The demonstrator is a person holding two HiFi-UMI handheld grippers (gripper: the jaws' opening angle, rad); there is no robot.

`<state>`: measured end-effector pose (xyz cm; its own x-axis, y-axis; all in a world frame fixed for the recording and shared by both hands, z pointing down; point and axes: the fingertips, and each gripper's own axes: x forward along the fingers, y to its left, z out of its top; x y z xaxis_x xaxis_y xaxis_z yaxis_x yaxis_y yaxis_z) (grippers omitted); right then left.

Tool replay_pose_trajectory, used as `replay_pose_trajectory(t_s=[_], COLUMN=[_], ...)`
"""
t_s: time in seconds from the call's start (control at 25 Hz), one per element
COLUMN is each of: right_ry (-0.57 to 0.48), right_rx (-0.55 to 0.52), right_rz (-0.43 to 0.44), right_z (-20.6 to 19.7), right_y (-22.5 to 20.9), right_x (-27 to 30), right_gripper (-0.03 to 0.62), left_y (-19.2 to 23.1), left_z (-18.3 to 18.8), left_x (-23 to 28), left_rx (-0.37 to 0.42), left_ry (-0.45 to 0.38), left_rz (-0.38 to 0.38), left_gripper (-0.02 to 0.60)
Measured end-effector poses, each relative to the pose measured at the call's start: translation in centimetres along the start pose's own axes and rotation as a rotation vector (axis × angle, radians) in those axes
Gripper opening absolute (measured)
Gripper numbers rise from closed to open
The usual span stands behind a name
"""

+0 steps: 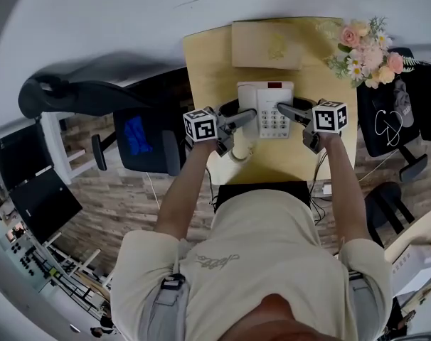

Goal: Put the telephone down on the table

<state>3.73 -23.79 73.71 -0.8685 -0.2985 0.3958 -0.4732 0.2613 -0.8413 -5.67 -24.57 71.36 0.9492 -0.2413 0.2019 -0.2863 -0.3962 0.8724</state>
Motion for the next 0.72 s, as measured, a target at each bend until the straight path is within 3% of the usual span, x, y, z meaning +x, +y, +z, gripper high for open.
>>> replay_pose_trajectory(t_s=[0.32,0.72], right_ry=[0.085,0.05], right_rx=[-0.011,0.061], right_rz=[-0.023,-0.051], right_z=[-0.4,-1.0], right_y=[-2.2,-3.8], right_x=[0.3,0.6], right_gripper=[0.219,0.221], left_y=[1.7,3.6], left_z=[-2.1,-2.4], left_x=[1.6,2.0], left_rx=[-0.056,-0.139], left_ry=[0.062,0.053], left_rz=[0.051,0.098], left_gripper=[0.385,0.387])
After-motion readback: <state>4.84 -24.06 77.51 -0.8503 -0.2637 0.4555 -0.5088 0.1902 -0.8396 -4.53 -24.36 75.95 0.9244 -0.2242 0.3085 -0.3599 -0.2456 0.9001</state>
